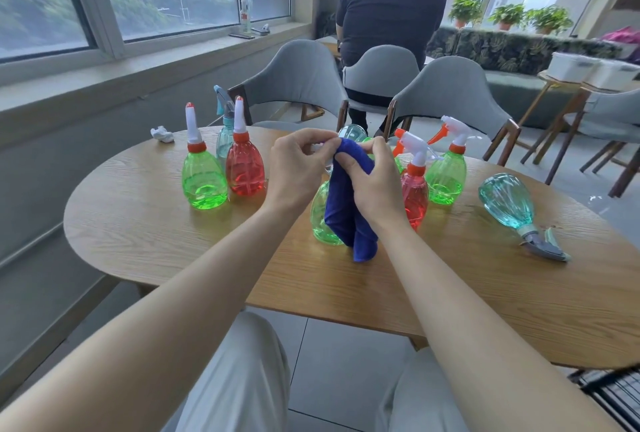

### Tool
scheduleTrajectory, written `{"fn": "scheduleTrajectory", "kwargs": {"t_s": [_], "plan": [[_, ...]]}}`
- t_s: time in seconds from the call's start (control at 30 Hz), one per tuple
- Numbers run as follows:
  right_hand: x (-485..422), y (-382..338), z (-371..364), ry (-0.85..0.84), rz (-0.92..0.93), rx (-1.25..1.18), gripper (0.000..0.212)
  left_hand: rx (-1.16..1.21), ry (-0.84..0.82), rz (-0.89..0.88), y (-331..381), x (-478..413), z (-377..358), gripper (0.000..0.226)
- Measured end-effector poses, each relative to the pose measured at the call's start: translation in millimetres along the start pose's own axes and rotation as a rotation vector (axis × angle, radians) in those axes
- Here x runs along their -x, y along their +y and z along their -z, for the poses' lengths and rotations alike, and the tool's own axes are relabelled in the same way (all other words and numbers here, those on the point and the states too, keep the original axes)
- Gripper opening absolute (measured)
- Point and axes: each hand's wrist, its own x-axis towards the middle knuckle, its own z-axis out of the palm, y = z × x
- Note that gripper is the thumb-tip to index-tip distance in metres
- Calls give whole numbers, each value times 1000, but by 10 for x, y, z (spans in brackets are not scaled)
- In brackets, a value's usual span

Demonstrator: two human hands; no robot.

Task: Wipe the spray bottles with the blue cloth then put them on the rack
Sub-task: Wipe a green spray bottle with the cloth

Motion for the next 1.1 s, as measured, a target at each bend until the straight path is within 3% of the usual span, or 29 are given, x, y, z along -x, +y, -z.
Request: {"fn": "scheduleTrajectory", "kwargs": {"t_s": [0.13,0.33,0.47,0.6,1.1], "plan": [[16,81,49,13,12,-17,5,33,-64,110,-70,80,-1,27],[-12,28,38,45,-24,21,21,105,-214,147,-169,146,-70,29],[6,-67,-13,66,132,138,28,80,-296,143,-193,106,-79,37],[-18,-140,-100,-108,273,248,32,-3,-330,74,-261,92,-50,30],[-129,-70,-12,-120,106,-9,29,-9,-332,61,-373,103,0,25]]}}
